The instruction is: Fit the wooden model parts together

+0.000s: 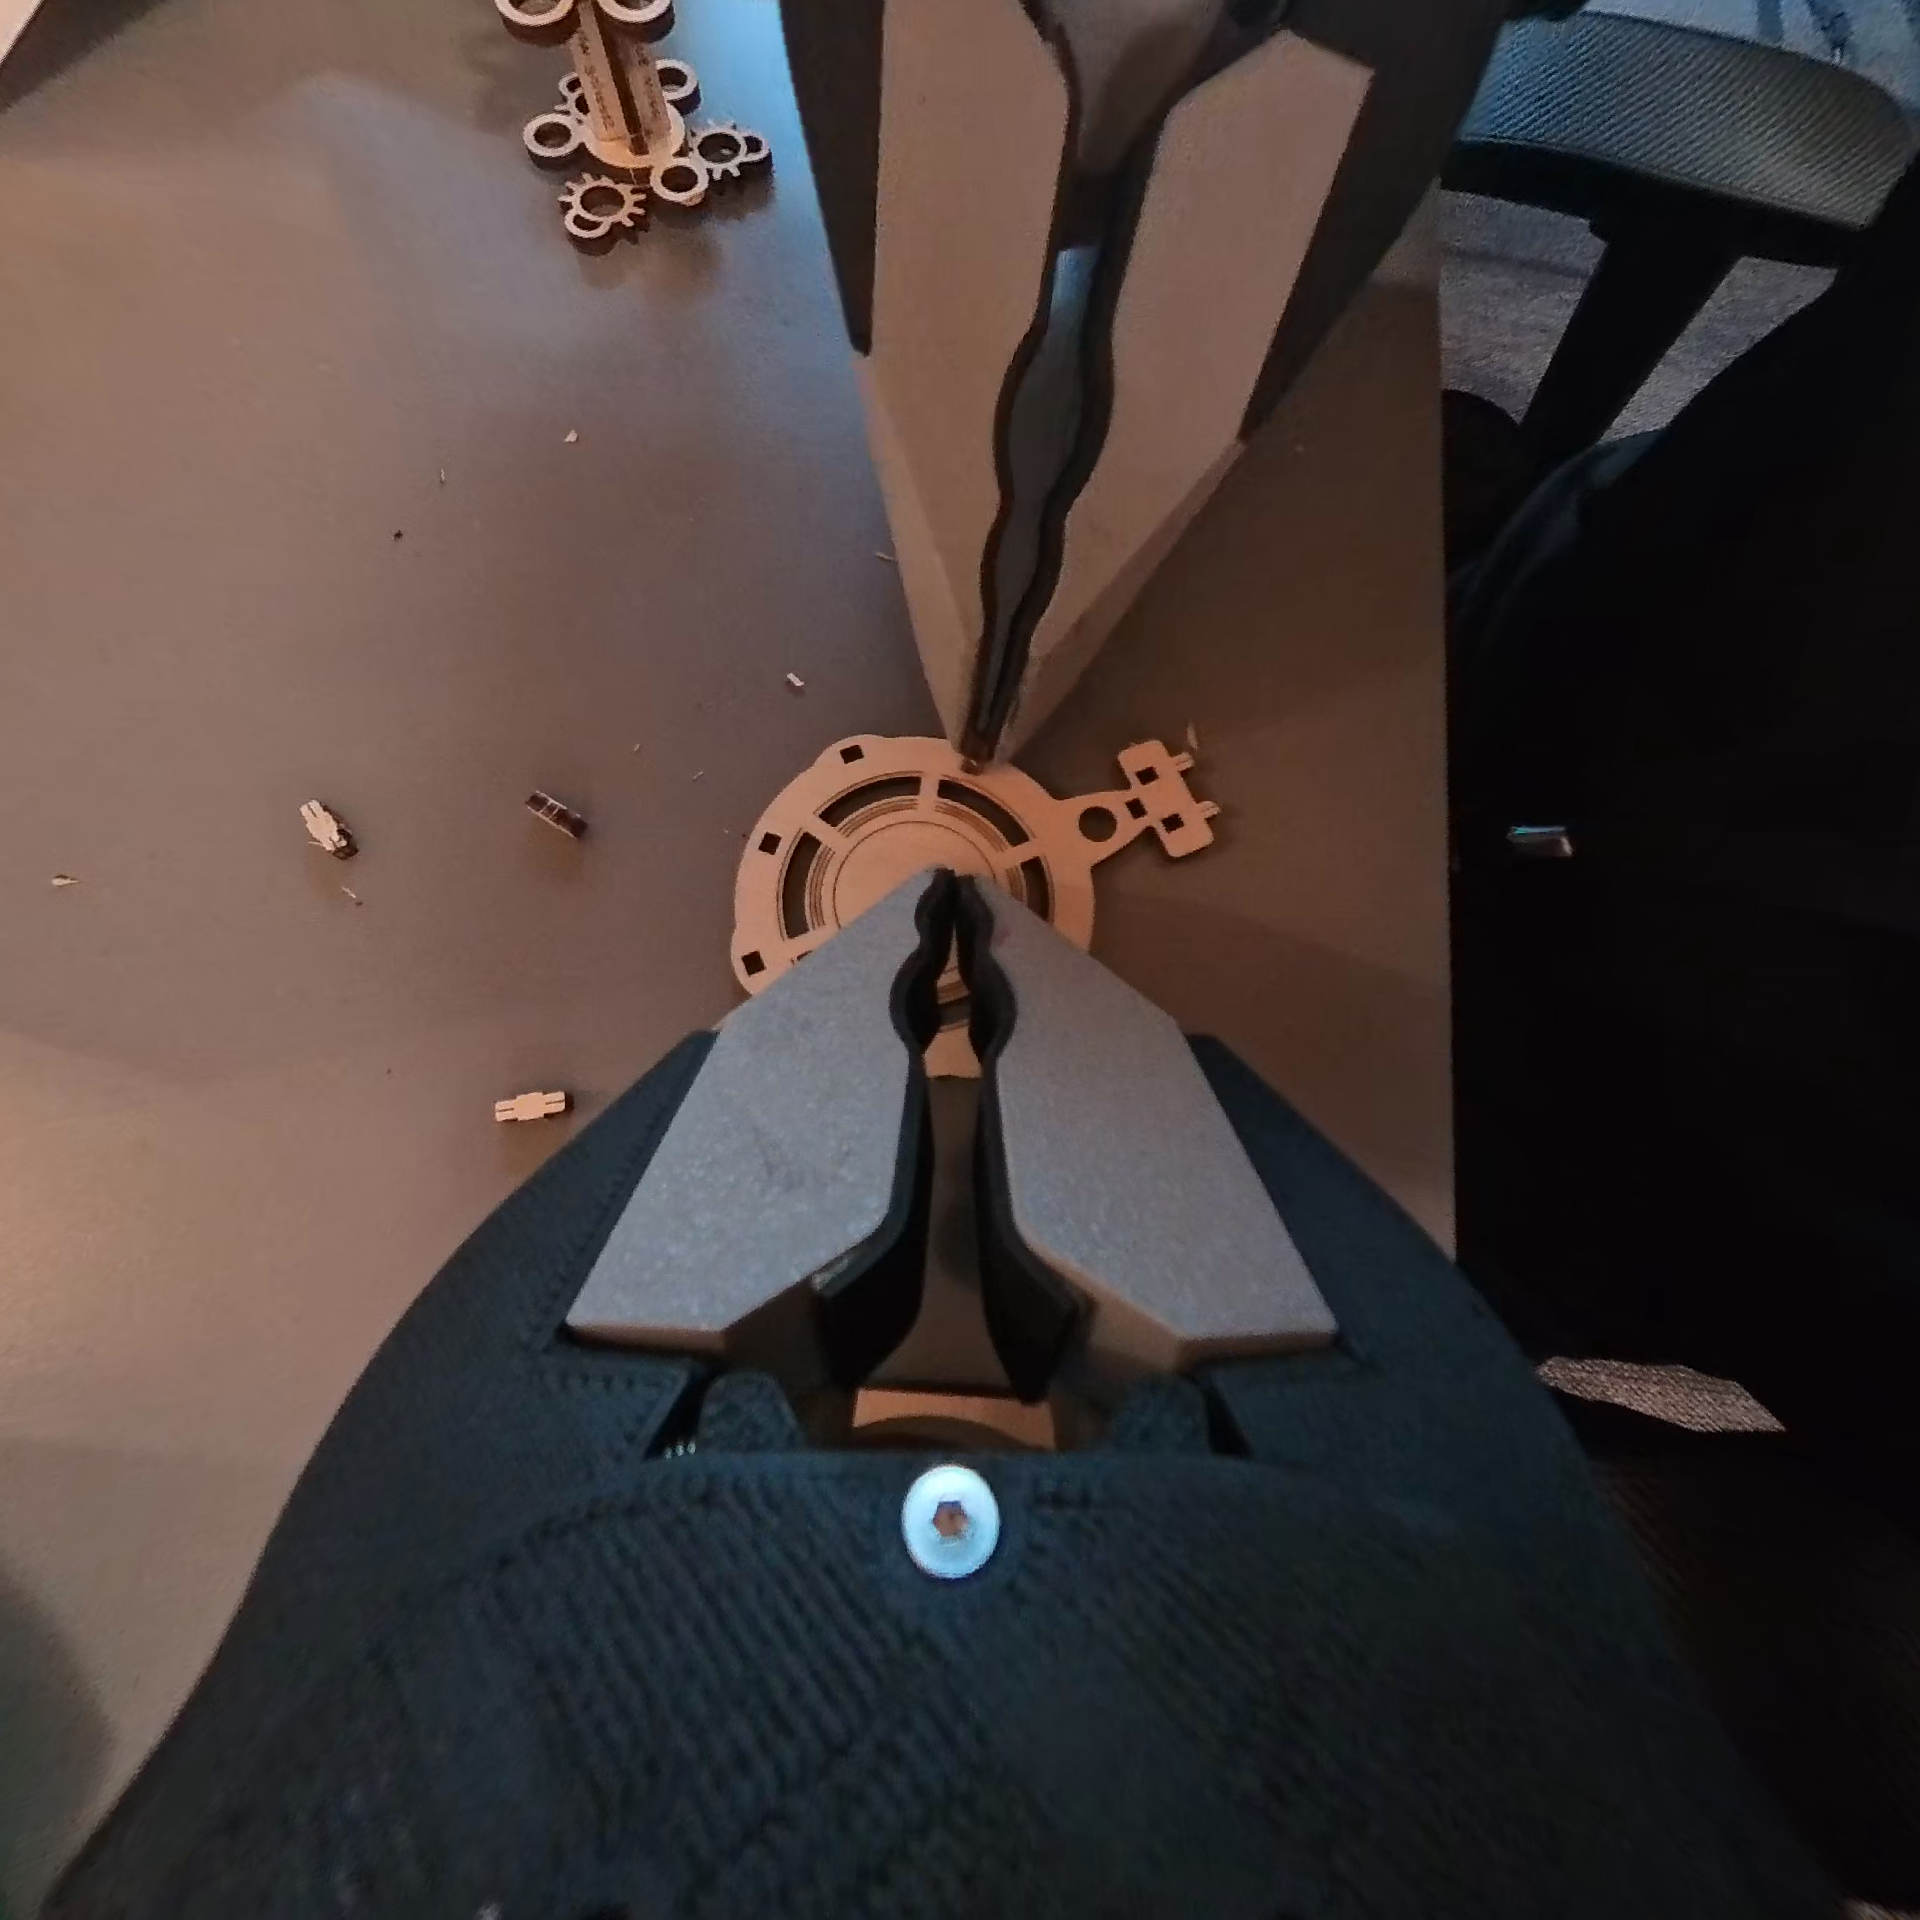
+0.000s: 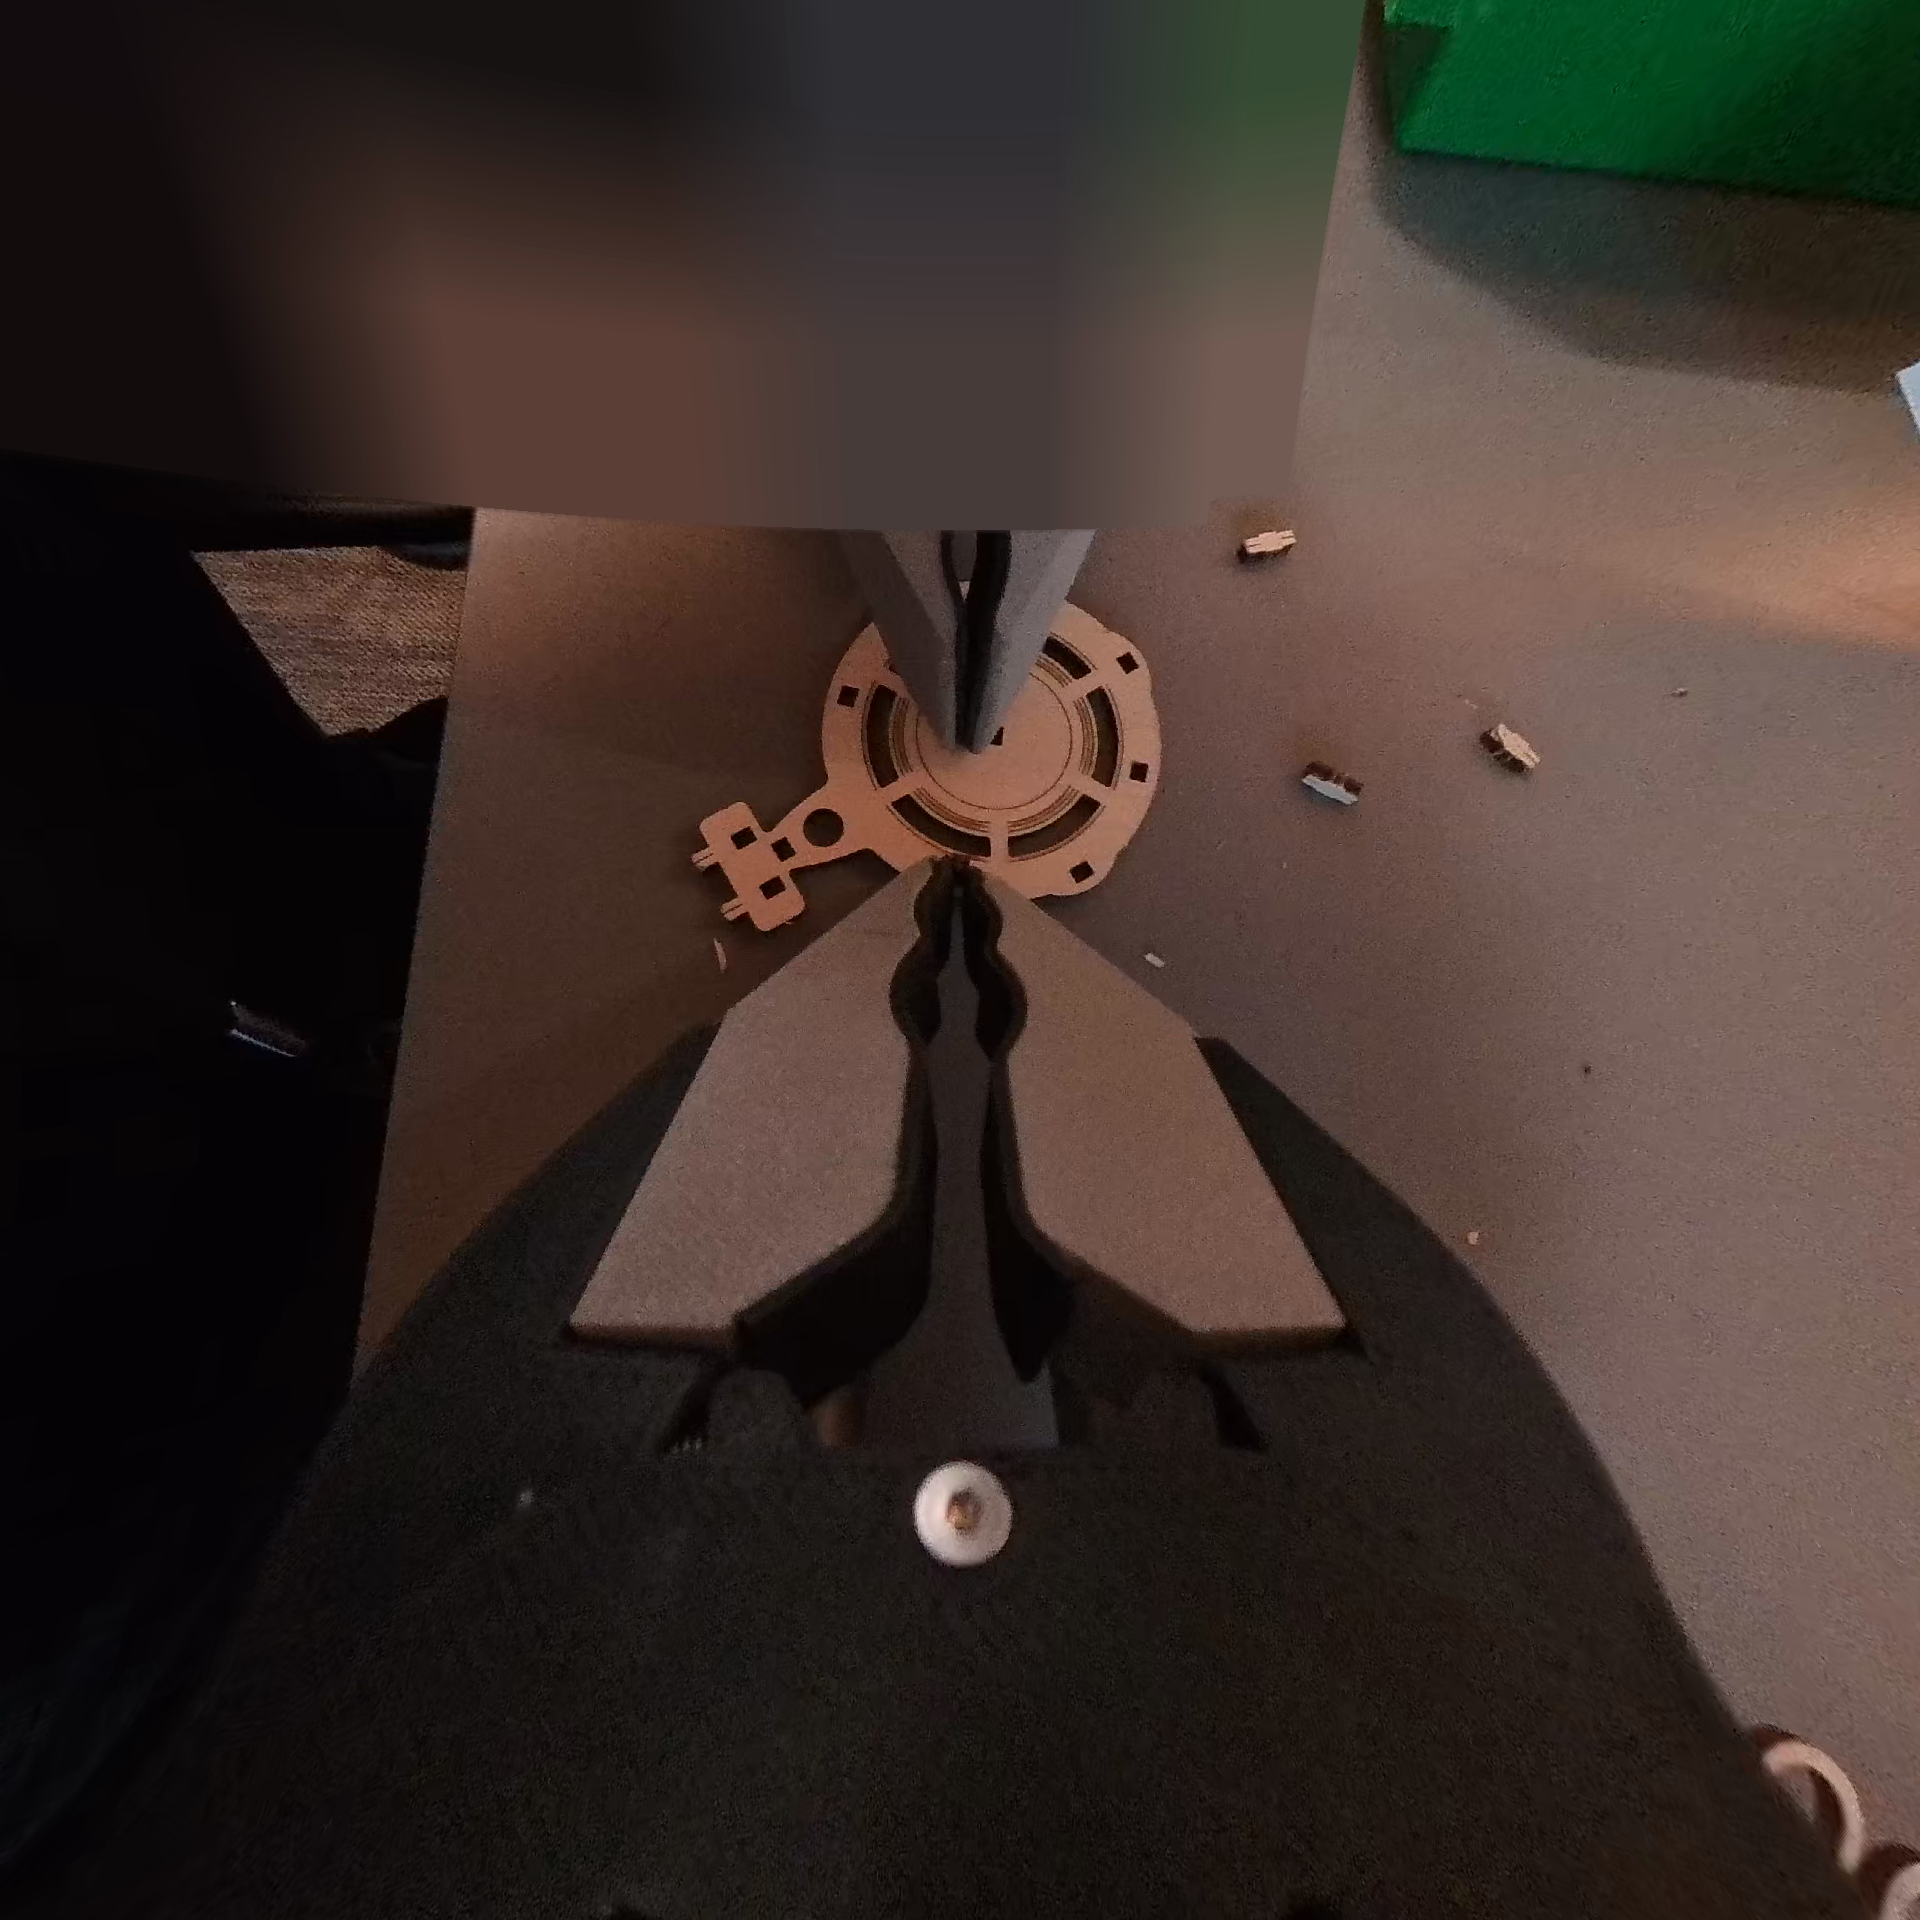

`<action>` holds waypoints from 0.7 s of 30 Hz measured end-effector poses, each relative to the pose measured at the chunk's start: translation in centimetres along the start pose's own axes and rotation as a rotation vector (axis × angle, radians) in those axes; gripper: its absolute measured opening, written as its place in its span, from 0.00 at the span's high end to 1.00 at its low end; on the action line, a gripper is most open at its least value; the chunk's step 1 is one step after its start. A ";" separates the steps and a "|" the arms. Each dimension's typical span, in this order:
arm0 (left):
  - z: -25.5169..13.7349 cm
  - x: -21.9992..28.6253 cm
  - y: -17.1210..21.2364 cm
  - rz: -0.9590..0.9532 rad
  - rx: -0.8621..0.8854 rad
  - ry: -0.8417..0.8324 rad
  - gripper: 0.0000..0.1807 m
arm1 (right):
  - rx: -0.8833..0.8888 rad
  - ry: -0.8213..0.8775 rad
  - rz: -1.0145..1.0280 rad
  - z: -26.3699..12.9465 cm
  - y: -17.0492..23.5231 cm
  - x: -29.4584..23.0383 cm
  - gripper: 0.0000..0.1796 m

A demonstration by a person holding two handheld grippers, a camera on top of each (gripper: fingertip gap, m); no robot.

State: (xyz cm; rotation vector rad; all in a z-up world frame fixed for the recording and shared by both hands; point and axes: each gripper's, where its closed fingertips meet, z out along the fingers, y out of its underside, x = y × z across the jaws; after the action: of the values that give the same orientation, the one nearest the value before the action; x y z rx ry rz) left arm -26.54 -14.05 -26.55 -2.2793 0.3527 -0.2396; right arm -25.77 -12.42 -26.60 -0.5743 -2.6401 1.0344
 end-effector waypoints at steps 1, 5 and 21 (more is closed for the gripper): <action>0.0 0.0 0.0 -0.002 0.000 0.002 1.00 | 0.001 -0.005 0.010 0.0 0.0 0.0 0.99; 0.0 0.0 0.0 -0.002 0.000 0.002 1.00 | -0.023 -0.015 0.043 0.0 0.0 0.0 1.00; 0.0 0.0 0.0 0.001 0.000 -0.001 1.00 | 0.010 -0.121 0.107 0.0 0.0 0.1 1.00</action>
State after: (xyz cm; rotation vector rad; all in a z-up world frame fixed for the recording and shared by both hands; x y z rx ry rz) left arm -26.52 -14.05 -26.55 -2.2793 0.3531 -0.2384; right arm -25.84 -12.38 -26.58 -0.6782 -2.7328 1.1465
